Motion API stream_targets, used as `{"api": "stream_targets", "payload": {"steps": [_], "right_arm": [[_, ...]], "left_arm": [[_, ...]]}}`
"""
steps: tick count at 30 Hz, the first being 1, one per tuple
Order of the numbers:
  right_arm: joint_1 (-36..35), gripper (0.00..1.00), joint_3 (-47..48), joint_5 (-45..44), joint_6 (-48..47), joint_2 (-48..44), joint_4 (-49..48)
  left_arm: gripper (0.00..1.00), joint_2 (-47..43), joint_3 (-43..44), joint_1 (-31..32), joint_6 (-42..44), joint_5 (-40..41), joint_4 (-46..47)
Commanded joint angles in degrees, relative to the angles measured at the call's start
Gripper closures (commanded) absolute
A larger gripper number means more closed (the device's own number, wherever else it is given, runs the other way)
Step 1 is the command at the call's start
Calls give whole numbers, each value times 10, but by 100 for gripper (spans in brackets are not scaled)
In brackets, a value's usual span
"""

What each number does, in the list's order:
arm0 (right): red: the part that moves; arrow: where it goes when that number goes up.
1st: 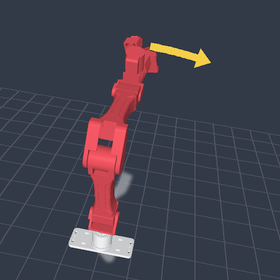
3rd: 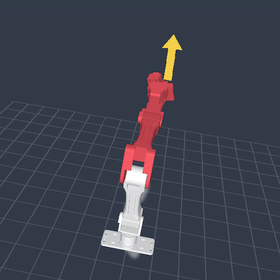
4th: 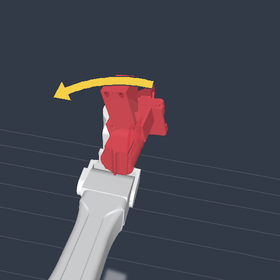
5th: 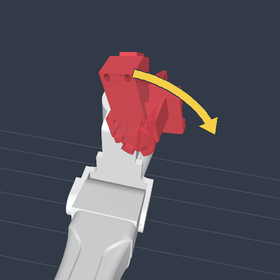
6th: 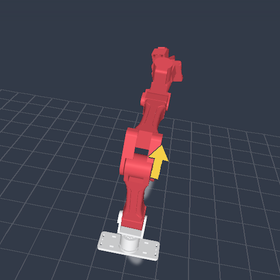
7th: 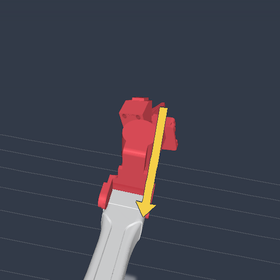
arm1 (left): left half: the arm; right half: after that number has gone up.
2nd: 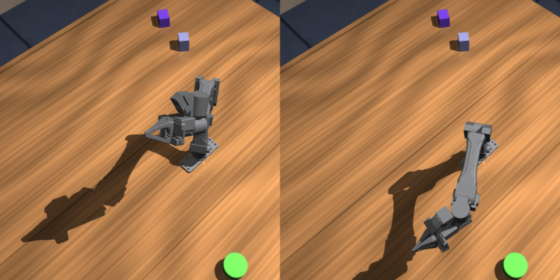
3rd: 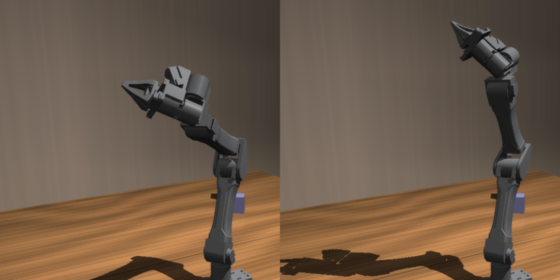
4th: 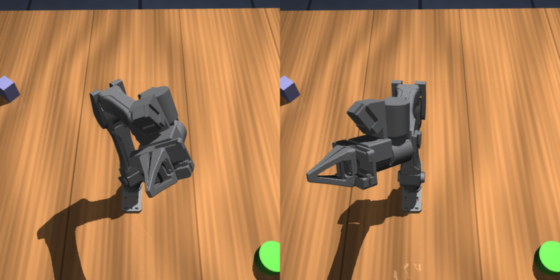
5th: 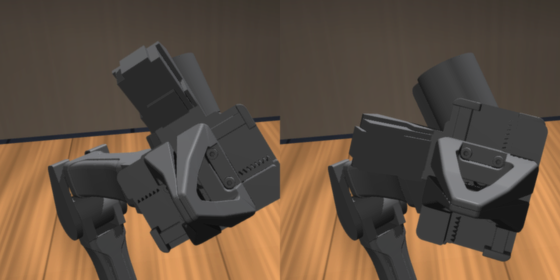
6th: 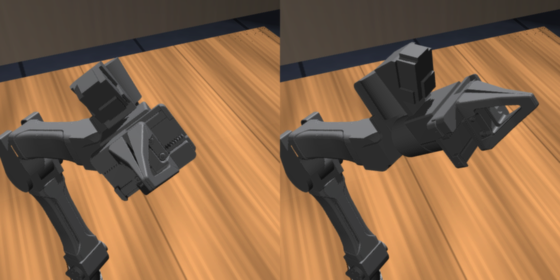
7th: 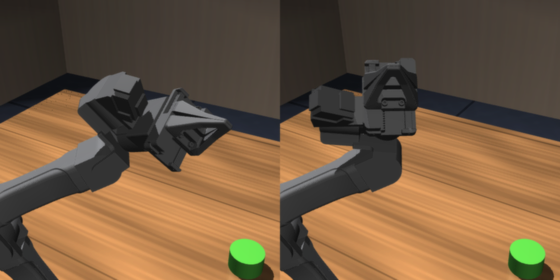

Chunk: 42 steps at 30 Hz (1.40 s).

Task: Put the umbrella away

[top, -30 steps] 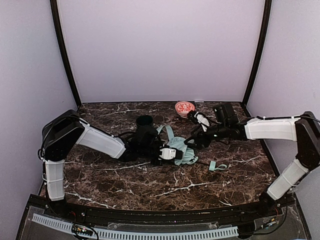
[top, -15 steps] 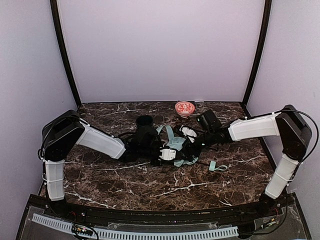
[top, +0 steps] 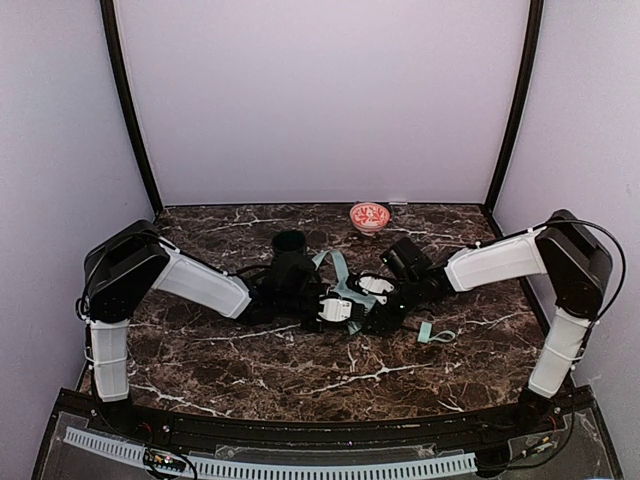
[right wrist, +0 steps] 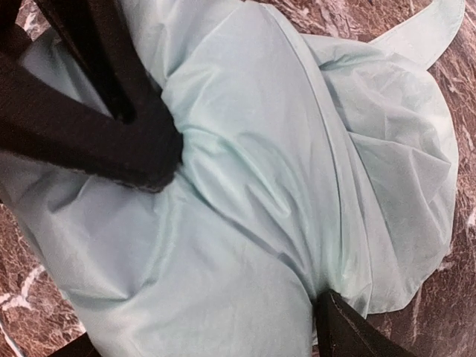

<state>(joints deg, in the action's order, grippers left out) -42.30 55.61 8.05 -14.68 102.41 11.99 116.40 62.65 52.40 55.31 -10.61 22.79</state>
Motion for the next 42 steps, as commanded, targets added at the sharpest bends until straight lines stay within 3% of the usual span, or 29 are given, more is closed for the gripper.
{"api": "stream_targets", "payload": {"steps": [1, 6, 8, 13, 18, 23, 26, 35, 39, 42], "right_arm": [[-11, 26, -2, -42, 15, 29, 33], [-12, 62, 16, -31, 16, 50, 26], [-12, 74, 16, -31, 10, 51, 28], [-12, 88, 7, -21, -3, 34, 26], [-12, 99, -5, -17, -25, 4, 22], [-13, 100, -48, -3, -73, -64, -6], [-14, 100, -83, 10, -108, -105, -29], [-19, 100, -99, 73, -176, -256, -10], [-17, 100, -41, 118, -167, -288, 64], [-10, 100, 11, 159, -166, -293, 123]], "left_arm": [[74, 31, -37, -7, -6, 2, -159], [70, 7, -56, -7, -15, -23, -132], [64, -11, -64, -7, -29, -31, -123], [38, -64, -72, -15, -71, -51, -126], [30, -147, -89, -49, -122, -104, -148], [29, -263, -108, -97, -143, -197, -199], [30, -294, -136, -108, -123, -180, -185], [30, -226, -103, -111, -78, -68, -153], [29, -214, -72, -111, -75, -107, -160], [28, -229, -74, -110, -121, -144, -117]]}}
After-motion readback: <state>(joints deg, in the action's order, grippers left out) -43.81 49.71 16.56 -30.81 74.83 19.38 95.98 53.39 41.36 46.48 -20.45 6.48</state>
